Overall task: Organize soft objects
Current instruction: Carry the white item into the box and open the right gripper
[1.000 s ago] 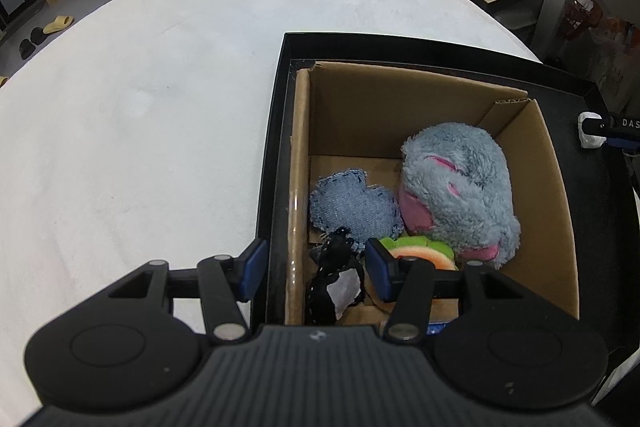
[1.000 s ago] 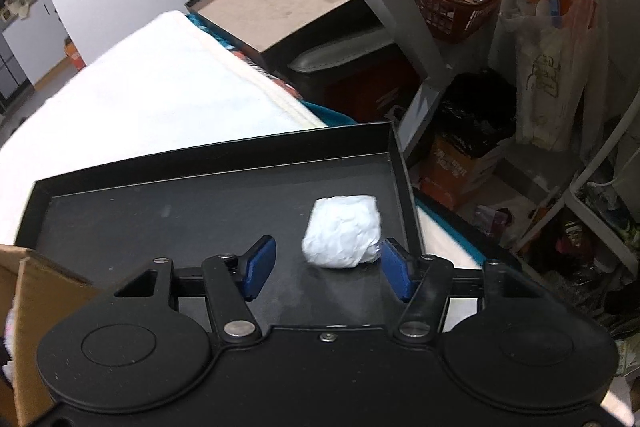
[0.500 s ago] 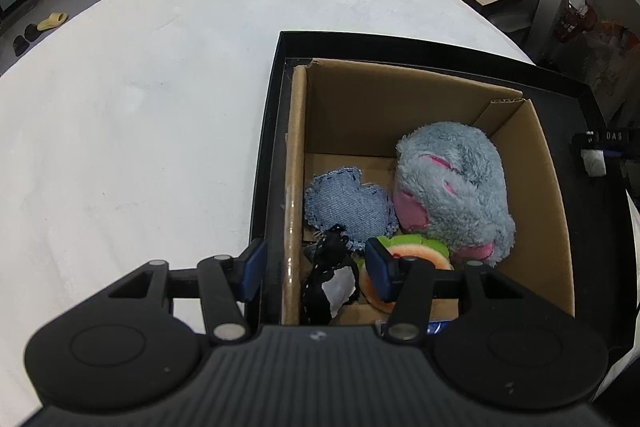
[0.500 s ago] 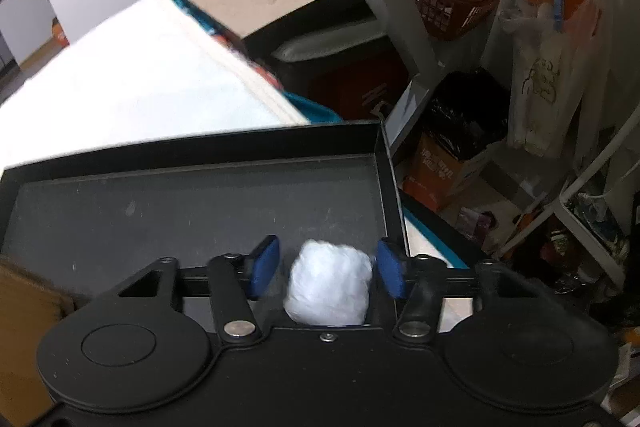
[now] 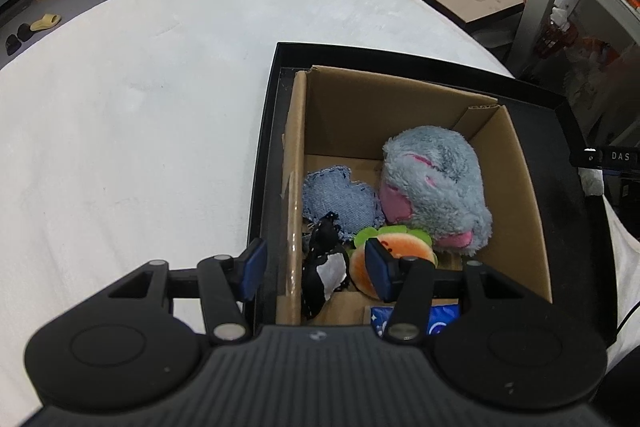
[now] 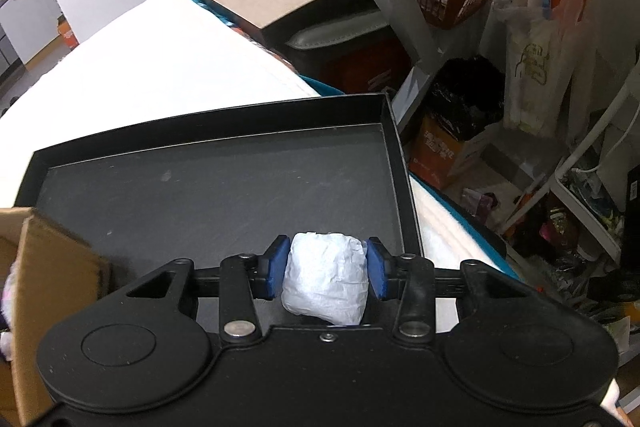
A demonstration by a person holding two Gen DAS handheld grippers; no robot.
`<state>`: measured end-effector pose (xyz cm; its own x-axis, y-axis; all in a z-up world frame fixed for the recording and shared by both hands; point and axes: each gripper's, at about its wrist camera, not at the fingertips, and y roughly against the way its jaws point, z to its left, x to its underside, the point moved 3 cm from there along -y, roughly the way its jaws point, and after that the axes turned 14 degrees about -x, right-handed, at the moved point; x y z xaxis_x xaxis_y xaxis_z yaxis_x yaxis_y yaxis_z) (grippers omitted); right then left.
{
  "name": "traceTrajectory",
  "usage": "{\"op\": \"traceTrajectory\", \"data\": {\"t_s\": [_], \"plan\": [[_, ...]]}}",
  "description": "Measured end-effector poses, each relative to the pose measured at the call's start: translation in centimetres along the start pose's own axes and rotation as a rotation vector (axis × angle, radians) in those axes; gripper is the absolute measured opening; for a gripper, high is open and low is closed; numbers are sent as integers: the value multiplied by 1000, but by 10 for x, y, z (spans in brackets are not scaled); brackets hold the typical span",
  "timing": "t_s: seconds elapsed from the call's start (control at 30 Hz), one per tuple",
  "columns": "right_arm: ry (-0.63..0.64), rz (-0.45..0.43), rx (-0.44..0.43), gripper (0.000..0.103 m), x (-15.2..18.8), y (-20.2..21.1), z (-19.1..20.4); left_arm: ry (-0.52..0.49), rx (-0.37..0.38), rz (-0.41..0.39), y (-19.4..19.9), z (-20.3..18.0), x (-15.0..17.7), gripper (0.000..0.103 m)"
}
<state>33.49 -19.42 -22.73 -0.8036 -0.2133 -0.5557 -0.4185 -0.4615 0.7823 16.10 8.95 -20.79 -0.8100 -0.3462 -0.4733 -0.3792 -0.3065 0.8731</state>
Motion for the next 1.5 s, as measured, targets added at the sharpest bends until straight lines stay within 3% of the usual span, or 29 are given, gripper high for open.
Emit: {"op": "traceTrajectory", "data": {"t_s": [0.5, 0.7, 1.13, 1.5], "plan": [[76, -47, -96, 41, 2, 53, 68, 22, 82, -19, 13, 19, 20, 52], [130, -47, -152, 41, 2, 63, 101, 34, 106, -16, 13, 29, 27, 47], [203, -17, -205, 41, 12, 68, 160, 65, 185, -6, 11, 41, 41, 19], [254, 44, -223, 41, 31, 57, 204, 94, 226, -17, 9, 46, 45, 19]]}}
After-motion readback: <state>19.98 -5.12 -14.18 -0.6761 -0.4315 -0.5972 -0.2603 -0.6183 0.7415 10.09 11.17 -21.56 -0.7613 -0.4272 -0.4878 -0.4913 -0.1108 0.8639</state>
